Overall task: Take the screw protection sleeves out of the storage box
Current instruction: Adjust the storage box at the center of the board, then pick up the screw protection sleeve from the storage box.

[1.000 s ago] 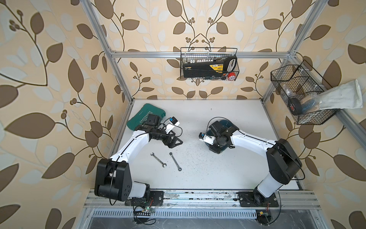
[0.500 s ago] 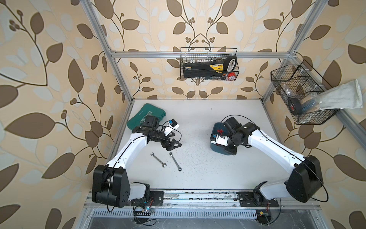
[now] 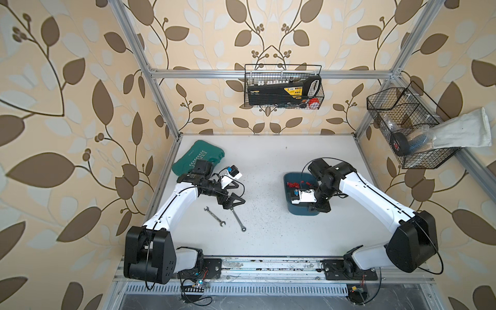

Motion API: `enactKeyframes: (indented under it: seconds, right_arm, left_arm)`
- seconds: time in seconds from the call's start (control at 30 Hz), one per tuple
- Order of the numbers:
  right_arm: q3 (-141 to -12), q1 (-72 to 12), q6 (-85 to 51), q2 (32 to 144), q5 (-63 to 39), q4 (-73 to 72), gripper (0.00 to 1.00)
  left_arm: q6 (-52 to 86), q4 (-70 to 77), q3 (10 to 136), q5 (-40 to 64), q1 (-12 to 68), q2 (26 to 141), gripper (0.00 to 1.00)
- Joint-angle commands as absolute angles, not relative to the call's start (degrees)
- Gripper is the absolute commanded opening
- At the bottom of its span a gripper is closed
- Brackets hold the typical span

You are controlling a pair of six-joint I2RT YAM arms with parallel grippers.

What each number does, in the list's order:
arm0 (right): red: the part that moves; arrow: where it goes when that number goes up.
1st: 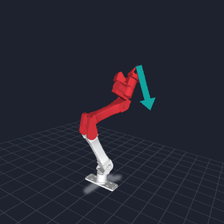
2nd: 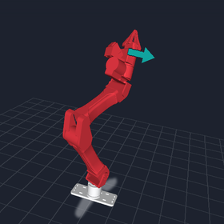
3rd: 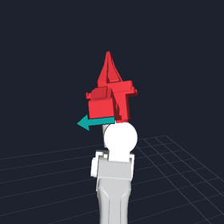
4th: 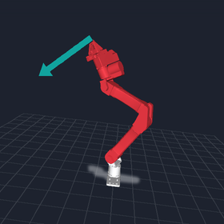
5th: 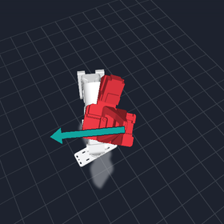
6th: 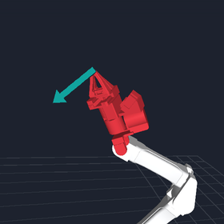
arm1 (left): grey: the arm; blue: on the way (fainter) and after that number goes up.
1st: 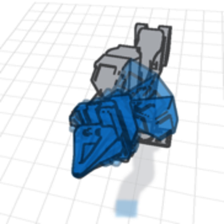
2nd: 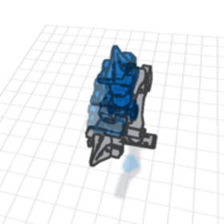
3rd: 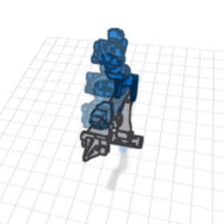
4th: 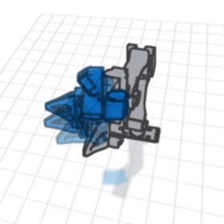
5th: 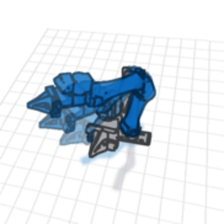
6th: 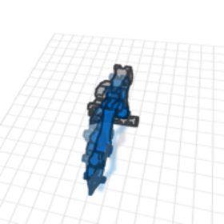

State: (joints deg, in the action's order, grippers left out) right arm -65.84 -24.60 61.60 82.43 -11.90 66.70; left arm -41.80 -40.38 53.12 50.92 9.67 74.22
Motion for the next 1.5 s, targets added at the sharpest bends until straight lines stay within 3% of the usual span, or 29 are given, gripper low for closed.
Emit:
enactKeyframes:
  seconds: [0.0,0.27,0.37,0.53,0.63,0.8,1.03,1.47]
  right_arm:
    - [-60.84,-24.09,67.08,82.45,-8.51,59.08,0.01]
    - [-53.07,-23.91,67.82,82.87,-8.89,49.19,0.11]
    - [-52.32,-23.69,67.11,83.32,-9.07,48.18,0.21]
    - [-54.85,-22.16,65.03,81.09,-11.43,50.37,0.48]
    - [-58.84,-20.17,62.13,78.66,-16.96,53.84,0.54]
    - [-61.57,-15.35,51.96,79.63,-25.29,46.56,0.53]
    - [-63.15,-15.15,42.06,91.35,-16.44,29.85,0.43]
    - [-69.39,-15.0,43.34,108.54,-6.14,25.06,0.34]
  left_arm:
    - [-43.24,-41.24,52.55,54.2,8.88,72.94,0.99]
    - [-43.4,-41.41,52.8,54.32,8.88,73.87,0.99]
    - [-43.42,-41.41,52.78,53.8,8.88,74.0,0.99]
    - [-43.42,-41.48,52.87,53.57,8.44,73.92,0.99]
    - [-42.33,-40.25,52.73,54.09,8.11,73.65,0.99]
    - [-35.84,-31.77,51.76,55.71,8.48,73.52,0.99]
    - [-33.45,-27.02,54.97,52.91,11.64,77.28,0.99]
    - [-29.71,-22.15,51.59,50.27,14.24,73.83,0.99]
